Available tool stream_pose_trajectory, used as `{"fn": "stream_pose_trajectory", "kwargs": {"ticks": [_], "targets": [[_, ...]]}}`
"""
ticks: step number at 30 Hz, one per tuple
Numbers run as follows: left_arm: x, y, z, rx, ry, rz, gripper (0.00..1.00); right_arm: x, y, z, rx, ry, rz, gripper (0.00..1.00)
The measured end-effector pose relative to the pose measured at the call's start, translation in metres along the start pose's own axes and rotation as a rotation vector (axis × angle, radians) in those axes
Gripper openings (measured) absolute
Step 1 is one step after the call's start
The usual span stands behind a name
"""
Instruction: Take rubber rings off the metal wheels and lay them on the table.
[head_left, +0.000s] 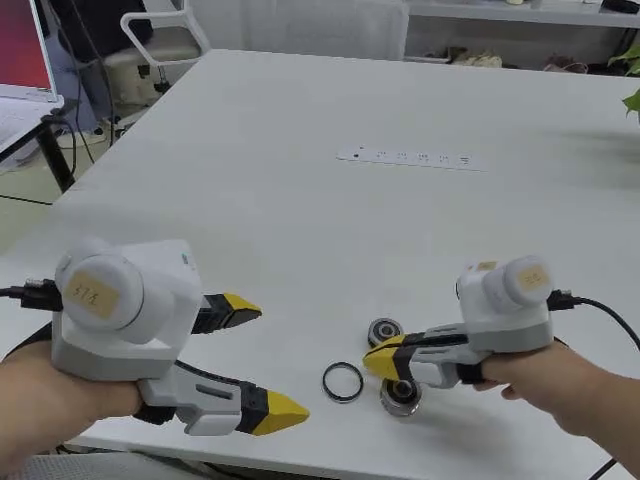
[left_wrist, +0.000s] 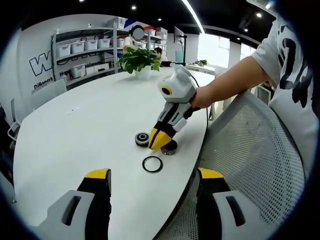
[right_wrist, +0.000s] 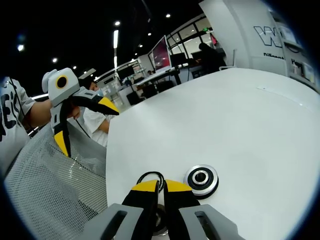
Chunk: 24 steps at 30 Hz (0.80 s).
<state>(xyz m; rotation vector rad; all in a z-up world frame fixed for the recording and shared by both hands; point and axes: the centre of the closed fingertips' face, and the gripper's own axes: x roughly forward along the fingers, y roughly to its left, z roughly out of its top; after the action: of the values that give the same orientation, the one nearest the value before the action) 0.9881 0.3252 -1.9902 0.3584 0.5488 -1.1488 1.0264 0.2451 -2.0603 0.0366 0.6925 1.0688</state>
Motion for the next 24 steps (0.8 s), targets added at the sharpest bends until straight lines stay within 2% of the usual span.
{"fn": "stream_pose_trajectory", "kwargs": {"ticks": [11, 24], "targets": [[0.002, 0.003, 0.002, 0.001, 0.003, -0.003, 0.64, -0.017, -0.01, 0.019, 0.021, -0.079, -0.036, 0.03], [0.009, 0.016, 0.011, -0.003, -0.002, 0.002, 0.64, -0.035, -0.02, 0.024, 0.034, -0.123, -0.073, 0.06]]}}
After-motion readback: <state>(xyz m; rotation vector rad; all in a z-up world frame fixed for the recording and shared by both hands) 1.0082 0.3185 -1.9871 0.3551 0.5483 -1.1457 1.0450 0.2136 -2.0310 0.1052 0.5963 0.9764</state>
